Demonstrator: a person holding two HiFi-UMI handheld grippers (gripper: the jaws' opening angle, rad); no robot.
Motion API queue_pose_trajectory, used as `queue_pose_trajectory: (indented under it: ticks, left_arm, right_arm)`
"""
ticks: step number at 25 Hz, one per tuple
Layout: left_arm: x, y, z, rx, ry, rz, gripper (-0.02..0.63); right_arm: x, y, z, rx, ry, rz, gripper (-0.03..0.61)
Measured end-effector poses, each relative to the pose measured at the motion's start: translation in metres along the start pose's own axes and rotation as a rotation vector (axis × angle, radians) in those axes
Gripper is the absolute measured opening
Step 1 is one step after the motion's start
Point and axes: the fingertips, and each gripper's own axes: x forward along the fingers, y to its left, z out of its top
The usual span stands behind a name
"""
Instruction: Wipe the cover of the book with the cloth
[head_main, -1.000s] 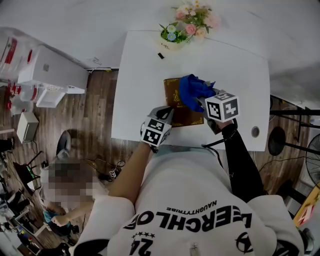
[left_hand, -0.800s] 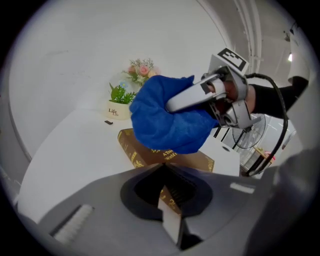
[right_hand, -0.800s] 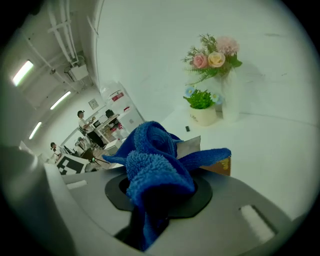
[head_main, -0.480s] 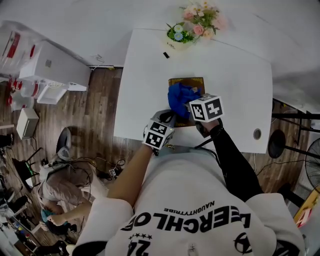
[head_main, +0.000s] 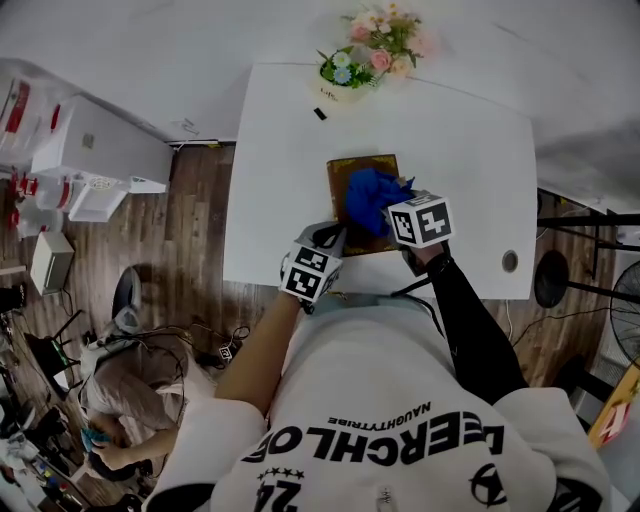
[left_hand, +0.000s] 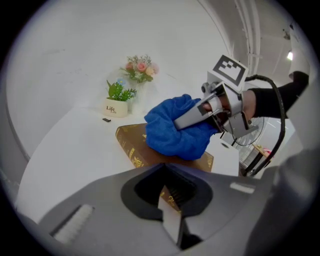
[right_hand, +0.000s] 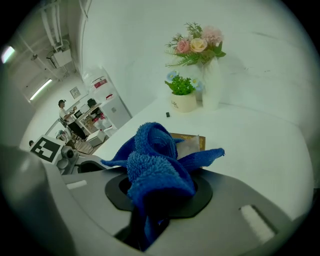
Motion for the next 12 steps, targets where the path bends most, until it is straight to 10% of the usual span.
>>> queue_pose_trajectory:
  ticks: [12]
  left_arm:
    - [-0.004,-0.003,0.004,-0.012,-0.005,-0.011,0.057]
  right_arm:
    - [-0.038,-0.071,-0.022,0.133,-0.037,-0.148,0.1]
